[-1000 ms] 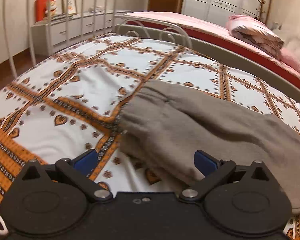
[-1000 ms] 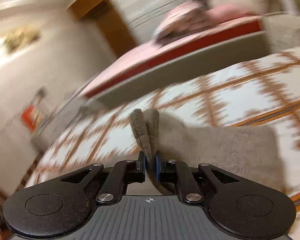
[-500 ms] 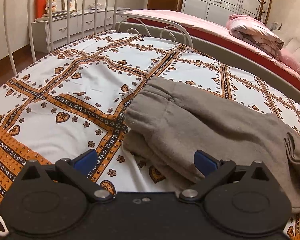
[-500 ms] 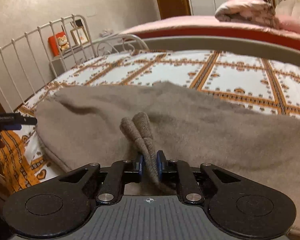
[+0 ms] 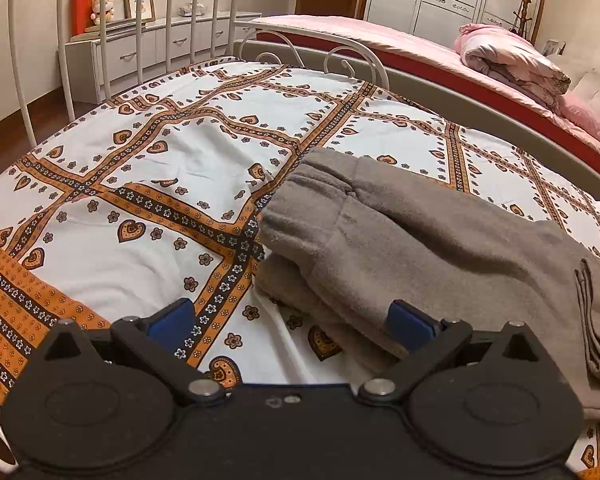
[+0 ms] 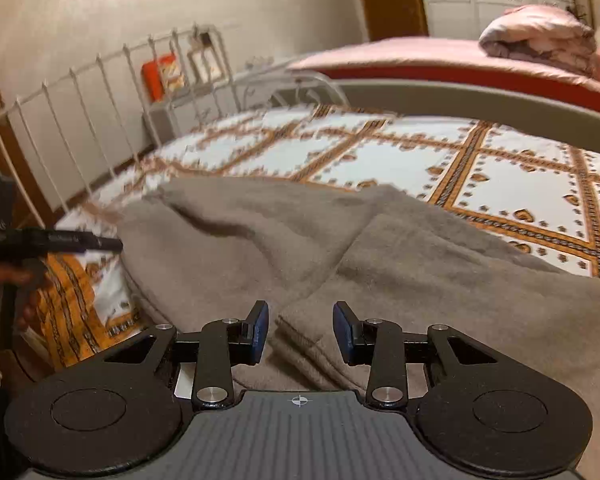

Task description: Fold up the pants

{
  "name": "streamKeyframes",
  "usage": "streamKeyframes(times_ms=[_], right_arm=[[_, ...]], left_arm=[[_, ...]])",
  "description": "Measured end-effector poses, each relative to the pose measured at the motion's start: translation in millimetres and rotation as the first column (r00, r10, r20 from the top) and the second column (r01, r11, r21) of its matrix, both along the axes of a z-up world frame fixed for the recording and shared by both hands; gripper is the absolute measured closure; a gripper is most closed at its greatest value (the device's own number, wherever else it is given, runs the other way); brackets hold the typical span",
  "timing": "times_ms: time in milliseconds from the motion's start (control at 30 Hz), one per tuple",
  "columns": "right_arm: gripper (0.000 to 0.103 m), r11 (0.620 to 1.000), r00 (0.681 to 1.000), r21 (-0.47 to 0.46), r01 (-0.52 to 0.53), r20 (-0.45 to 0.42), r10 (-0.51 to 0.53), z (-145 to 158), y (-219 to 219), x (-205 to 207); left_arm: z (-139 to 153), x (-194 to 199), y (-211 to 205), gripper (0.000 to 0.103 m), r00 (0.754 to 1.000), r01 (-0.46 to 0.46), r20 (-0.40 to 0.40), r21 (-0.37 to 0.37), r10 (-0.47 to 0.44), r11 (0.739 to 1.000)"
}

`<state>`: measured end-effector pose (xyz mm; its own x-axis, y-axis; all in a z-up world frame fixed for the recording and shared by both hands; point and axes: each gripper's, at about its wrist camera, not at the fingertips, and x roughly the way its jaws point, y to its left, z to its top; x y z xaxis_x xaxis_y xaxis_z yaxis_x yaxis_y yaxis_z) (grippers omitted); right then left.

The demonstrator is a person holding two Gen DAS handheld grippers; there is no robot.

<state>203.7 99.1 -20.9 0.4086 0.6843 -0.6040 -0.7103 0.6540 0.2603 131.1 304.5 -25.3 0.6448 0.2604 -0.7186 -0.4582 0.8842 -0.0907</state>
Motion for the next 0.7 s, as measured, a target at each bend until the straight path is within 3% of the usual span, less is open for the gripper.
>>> streamKeyframes(times_ms=[167, 233, 267, 467, 533, 600, 667, 700], right_arm=[[0.066, 0.995, 1.000, -0.096, -0.006, -0.007, 0.006, -21, 19, 10], [0.067, 0.996, 1.000, -0.091, 0.003, -0.018, -0.005, -28, 19, 14], [0.081, 0.996, 1.000, -0.094, 0.008, -0.019, -0.010, -30, 19, 14], [0.087, 1.000, 1.000, 0.008, 0.002, -0.007, -0.002, -6, 3, 1], [0.086, 0.998, 0.998, -0.058, -0.026, -0.056, 0.022, -18, 14, 0], [0.074, 0.992, 0.996, -0.110, -0.069, -0.056, 0.063, -30, 22, -3], [0.064, 0.997, 0.998, -0.050, -0.053, -0.041, 0.051, -15, 13, -3], [0.064, 0.999, 0.998, 0.014, -0.036, -0.045, 0.037, -8, 3, -1]], left_arm=[[-2, -1, 1, 0.006, 1.000, 0.003, -0.009, 0.002, -0.003, 1.000], [-3, -2, 3, 0.006, 1.000, 0.002, -0.017, -0.002, -0.002, 1.000], [-4, -2, 4, 0.006, 1.000, 0.000, -0.022, -0.003, 0.000, 1.000], [-6, -5, 9, 0.006, 1.000, -0.009, -0.023, -0.003, 0.009, 1.000], [-7, -3, 10, 0.006, 0.999, -0.015, -0.029, -0.005, 0.015, 1.000], [-7, -2, 9, 0.006, 0.999, -0.018, -0.033, -0.013, 0.018, 1.000], [-7, -2, 5, 0.006, 0.999, 0.003, -0.037, 0.002, -0.003, 1.000], [-7, -2, 3, 0.006, 0.999, 0.012, -0.039, 0.014, -0.012, 1.000]])
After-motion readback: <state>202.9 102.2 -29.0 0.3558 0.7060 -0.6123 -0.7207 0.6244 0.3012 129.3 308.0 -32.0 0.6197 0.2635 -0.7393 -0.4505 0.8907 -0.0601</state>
